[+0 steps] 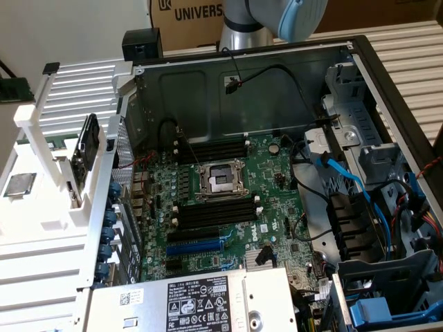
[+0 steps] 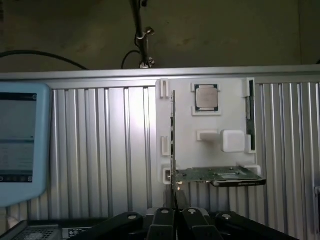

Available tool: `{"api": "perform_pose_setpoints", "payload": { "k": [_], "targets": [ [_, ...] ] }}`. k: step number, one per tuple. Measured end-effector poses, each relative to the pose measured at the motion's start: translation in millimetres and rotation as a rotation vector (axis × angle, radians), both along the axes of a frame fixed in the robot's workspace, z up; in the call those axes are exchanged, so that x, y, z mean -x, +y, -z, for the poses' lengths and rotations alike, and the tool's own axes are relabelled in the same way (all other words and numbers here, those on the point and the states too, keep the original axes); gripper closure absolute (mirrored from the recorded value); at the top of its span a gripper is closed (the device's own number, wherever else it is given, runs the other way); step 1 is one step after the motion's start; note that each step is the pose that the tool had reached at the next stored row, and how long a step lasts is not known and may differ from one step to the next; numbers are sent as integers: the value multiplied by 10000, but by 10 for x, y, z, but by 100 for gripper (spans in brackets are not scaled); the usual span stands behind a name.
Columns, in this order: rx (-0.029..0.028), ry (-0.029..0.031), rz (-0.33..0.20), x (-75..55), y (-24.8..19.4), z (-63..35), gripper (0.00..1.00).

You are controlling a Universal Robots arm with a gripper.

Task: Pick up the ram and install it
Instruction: 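Pick up the ram and move it above insertion slot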

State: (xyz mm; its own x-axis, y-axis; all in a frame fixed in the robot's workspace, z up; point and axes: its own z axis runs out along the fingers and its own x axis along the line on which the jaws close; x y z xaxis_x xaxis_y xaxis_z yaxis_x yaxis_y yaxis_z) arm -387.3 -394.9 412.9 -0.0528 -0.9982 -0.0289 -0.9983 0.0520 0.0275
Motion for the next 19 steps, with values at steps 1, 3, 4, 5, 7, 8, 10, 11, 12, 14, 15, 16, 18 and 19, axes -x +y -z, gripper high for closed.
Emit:
{"api": "perform_pose_setpoints", "payload": {
  "k": [1,3,4,5,7,8,10,11,12,14,15,16,18,19],
  "targets": [
    [0,-3,-1,-87,0,0,88],
    [1,-28,-2,-165,0,-1,88],
    [1,-40,-2,-207,0,-1,88],
    [1,-54,-1,-248,0,-1,88],
    [0,-84,-1,-329,0,0,88],
    [1,-93,-1,-371,0,-1,88],
    [0,-109,-2,-463,0,0,88],
    [1,-116,-2,-506,0,0,88],
    [0,-123,-1,-548,0,0,88],
    [1,-133,-1,-640,0,-1,88],
    [0,-137,-1,-686,0,0,88],
    [-1,-141,-2,-734,0,0,88],
    [0,-143,-1,-825,0,0,88],
    [0,-144,0,-872,0,0,88]
  ]
}}
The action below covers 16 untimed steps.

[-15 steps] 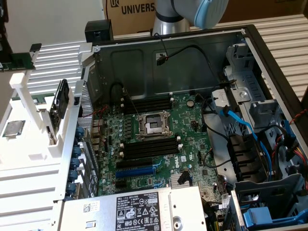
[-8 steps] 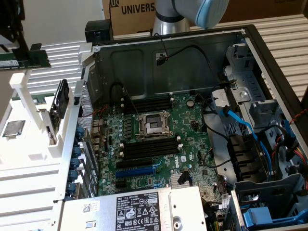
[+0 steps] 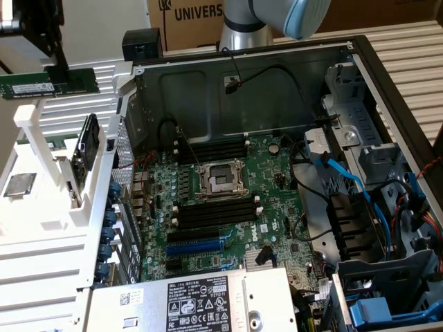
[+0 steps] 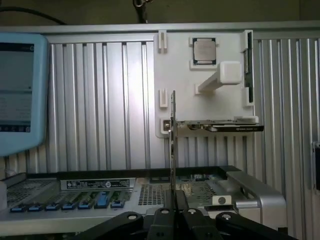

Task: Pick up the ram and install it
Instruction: 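Pick up the ram and move it above insertion slot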

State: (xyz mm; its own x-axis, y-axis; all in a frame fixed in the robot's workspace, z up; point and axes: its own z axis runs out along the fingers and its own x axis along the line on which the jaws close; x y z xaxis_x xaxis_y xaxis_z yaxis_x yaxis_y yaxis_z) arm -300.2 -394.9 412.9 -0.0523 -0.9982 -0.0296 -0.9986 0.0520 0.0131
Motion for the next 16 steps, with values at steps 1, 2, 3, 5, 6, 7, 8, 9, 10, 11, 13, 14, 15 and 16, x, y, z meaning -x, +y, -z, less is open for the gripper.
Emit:
{"api": "perform_pose_setpoints", "payload": {
  "k": [1,2,3,5,6,7,8,9,10,11,13,14,15,16],
  "targets": [
    [0,0,0,-45,0,0,88],
    [0,0,-1,-89,0,0,88],
    [1,1,-2,-134,0,0,88],
    [0,0,0,-227,0,1,88],
    [0,0,-1,-274,0,1,88],
    [0,-1,-1,-319,0,2,88],
    [1,0,-2,-364,0,1,88],
    [0,0,-1,-410,0,2,88],
    [0,0,0,-456,0,2,88],
    [0,0,0,-499,0,2,88],
    [0,0,0,-638,0,4,88],
    [0,0,0,-684,0,5,88],
    [0,0,-1,-730,0,6,88],
    [0,-1,-2,-774,0,6,88]
  ]
}}
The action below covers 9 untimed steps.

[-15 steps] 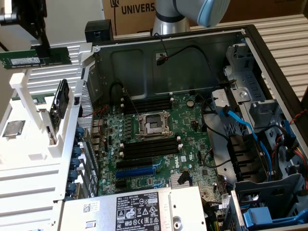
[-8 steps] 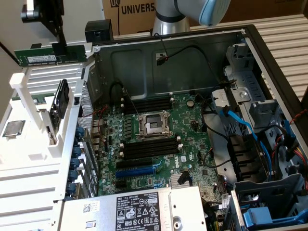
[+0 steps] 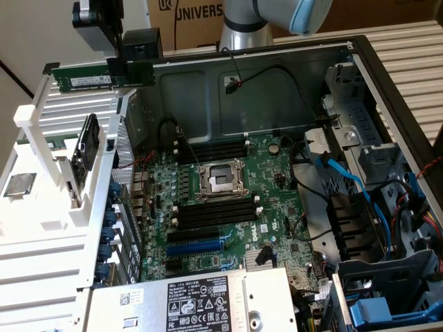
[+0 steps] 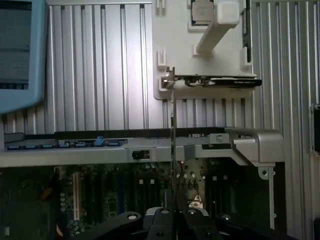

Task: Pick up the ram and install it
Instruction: 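Pick up the ram and move it above insertion slot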

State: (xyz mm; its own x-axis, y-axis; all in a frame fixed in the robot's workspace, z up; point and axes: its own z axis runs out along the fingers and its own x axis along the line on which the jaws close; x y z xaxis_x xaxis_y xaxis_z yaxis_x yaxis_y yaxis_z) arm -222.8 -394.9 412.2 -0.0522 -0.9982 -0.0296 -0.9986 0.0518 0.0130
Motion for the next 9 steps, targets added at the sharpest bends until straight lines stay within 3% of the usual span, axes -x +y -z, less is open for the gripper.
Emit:
{"api": "perform_pose_setpoints", "payload": {
  "k": [9],
  "targets": [
    [0,1,2,-456,0,7,88]
  ]
}}
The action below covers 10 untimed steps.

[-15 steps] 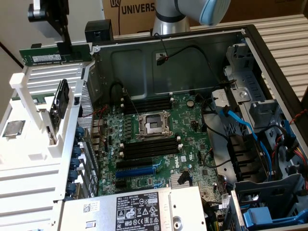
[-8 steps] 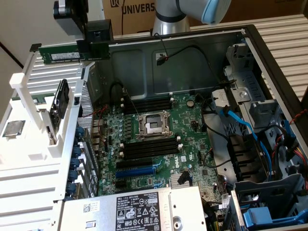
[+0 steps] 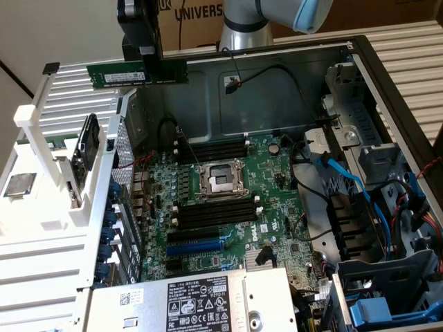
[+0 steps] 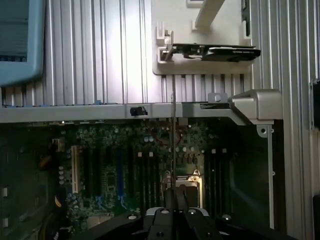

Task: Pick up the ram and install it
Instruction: 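Pick up the ram and move it above insertion slot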

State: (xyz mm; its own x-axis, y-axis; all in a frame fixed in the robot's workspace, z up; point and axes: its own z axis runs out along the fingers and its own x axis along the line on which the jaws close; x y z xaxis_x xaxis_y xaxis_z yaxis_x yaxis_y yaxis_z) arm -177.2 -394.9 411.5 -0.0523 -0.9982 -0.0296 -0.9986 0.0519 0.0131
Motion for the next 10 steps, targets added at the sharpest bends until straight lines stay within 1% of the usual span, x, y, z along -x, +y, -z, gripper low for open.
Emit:
{"api": "perform_pose_setpoints", "payload": {
  "k": [1,2,3,9,10],
  "targets": [
    [0,0,0,-46,0,0,88],
    [-1,0,0,-138,0,1,88],
    [0,1,0,-187,-2,1,88],
    [1,15,-31,-423,-4,5,88],
    [1,14,-44,-436,-3,7,88]
  ]
}}
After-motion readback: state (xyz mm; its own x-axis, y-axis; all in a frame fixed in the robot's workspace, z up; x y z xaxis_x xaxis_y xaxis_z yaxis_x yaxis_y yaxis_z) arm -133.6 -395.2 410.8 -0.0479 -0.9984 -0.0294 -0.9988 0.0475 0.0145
